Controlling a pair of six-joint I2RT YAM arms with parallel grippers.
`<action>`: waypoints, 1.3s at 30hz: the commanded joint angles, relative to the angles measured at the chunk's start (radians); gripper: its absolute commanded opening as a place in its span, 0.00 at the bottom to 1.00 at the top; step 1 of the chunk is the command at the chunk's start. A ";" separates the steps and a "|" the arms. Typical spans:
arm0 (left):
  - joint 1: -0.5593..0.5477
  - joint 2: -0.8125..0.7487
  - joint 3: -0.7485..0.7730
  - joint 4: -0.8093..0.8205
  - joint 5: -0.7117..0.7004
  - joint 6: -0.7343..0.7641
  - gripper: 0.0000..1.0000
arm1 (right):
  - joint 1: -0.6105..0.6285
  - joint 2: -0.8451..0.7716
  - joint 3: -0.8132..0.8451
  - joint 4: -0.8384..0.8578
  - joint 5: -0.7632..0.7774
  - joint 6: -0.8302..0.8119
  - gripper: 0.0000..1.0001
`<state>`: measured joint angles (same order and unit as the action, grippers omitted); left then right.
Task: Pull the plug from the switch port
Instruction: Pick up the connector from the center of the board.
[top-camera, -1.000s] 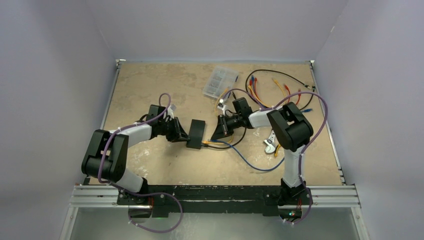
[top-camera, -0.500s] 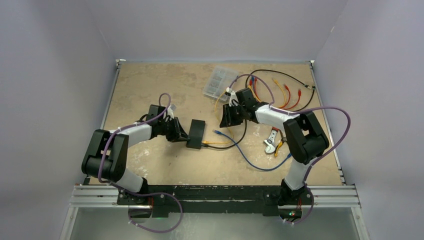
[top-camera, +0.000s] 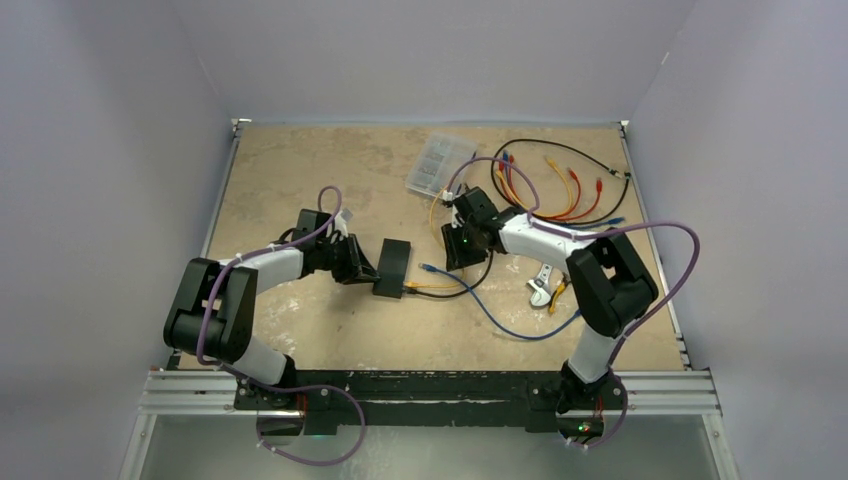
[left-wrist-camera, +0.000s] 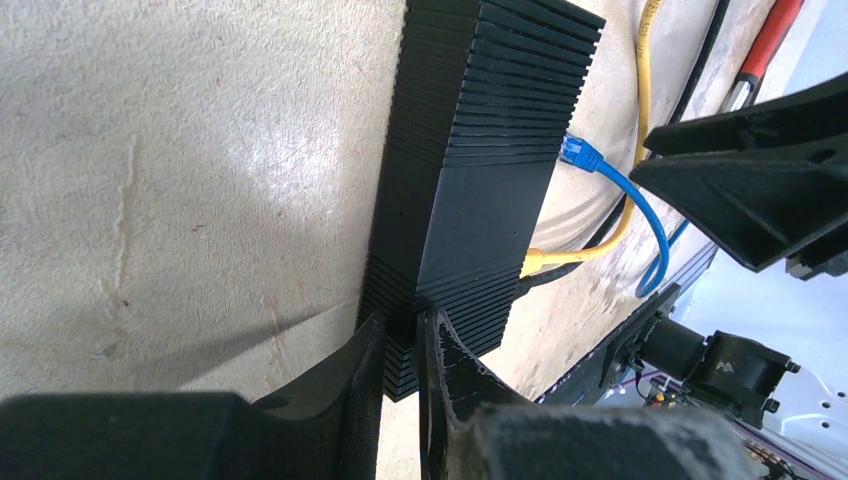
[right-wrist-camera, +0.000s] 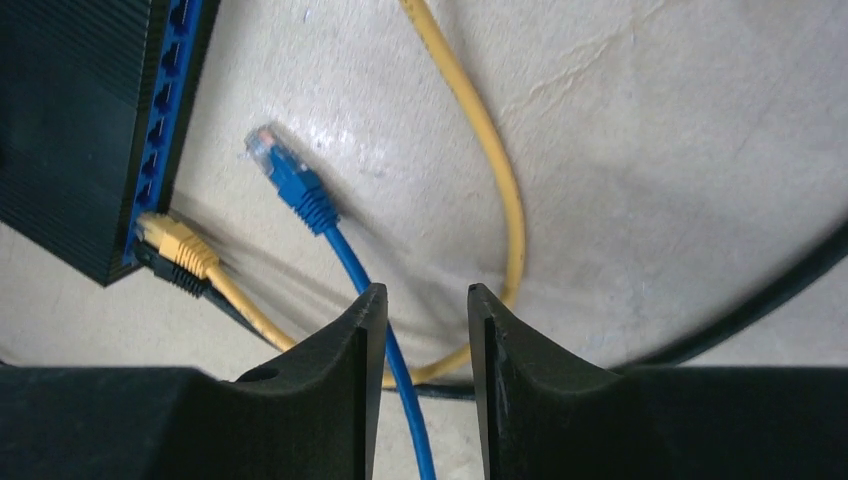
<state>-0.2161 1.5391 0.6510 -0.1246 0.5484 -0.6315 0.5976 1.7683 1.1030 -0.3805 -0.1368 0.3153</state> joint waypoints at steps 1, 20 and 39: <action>0.007 0.082 -0.046 -0.072 -0.256 0.098 0.09 | 0.016 -0.091 -0.015 -0.049 0.058 0.019 0.37; 0.007 0.085 -0.049 -0.063 -0.245 0.099 0.09 | 0.062 -0.156 -0.048 -0.130 0.134 0.050 0.34; 0.007 0.081 -0.047 -0.064 -0.237 0.100 0.09 | 0.096 -0.171 -0.065 -0.169 0.158 0.048 0.26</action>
<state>-0.2096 1.5475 0.6510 -0.1143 0.5690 -0.6170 0.6804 1.6257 1.0389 -0.5320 -0.0101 0.3561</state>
